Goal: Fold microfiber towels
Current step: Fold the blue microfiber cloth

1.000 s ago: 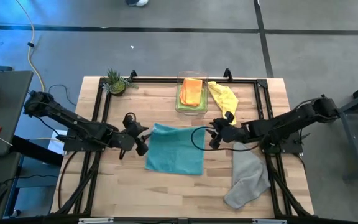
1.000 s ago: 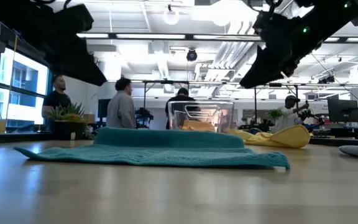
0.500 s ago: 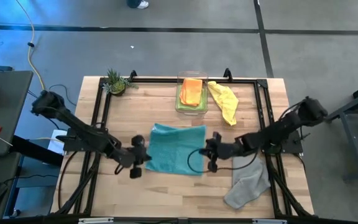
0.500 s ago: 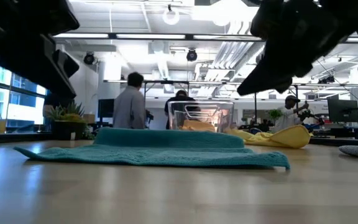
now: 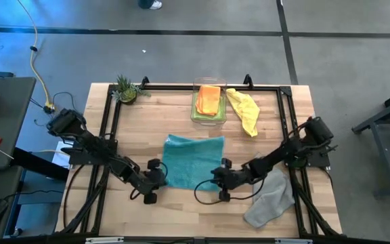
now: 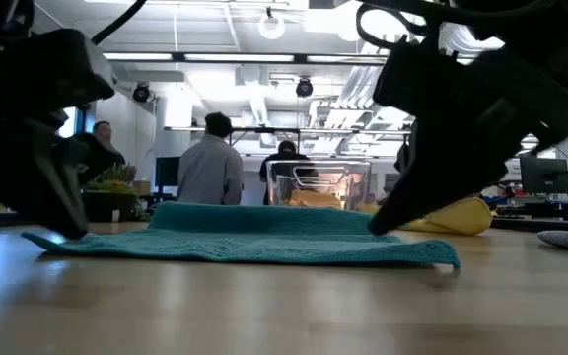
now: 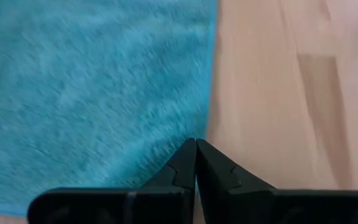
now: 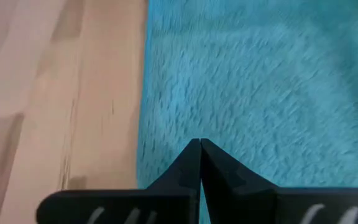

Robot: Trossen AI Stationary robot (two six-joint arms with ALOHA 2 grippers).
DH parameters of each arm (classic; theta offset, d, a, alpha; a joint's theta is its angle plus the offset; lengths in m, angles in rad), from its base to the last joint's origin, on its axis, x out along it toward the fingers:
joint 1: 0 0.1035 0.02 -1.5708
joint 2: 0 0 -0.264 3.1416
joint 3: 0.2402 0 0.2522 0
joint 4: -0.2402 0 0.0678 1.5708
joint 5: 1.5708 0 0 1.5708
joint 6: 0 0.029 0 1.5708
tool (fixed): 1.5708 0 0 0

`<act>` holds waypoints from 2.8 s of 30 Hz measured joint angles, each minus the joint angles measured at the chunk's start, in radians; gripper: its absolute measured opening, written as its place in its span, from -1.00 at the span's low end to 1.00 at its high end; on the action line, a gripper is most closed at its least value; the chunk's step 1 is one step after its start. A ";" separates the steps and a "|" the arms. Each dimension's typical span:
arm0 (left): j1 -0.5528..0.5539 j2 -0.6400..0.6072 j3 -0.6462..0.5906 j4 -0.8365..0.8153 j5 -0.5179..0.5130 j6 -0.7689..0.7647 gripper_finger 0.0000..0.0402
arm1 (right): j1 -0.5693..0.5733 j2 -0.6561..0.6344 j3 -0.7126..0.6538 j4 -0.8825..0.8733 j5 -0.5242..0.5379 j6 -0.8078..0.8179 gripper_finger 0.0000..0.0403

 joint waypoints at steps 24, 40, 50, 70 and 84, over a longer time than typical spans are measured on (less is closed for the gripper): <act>-0.093 -0.036 0.178 -0.254 0.010 0.040 -0.79 | 0.049 0.018 0.072 -0.128 -0.139 -0.003 -0.88; -0.155 0.107 0.180 -0.301 -0.108 0.151 -0.37 | 0.166 0.018 0.072 -0.143 0.004 -0.046 -0.12; -0.161 0.129 0.184 -0.363 -0.190 0.137 -0.80 | 0.169 0.018 0.072 -0.150 0.024 -0.082 -0.21; -0.155 0.126 0.387 -0.453 -0.109 -0.013 -1.00 | 0.266 0.054 0.125 -0.302 0.214 -0.221 -0.15; -0.157 0.124 0.427 -0.506 -0.114 -0.070 -1.00 | 0.272 0.062 0.127 -0.357 0.220 -0.196 -0.66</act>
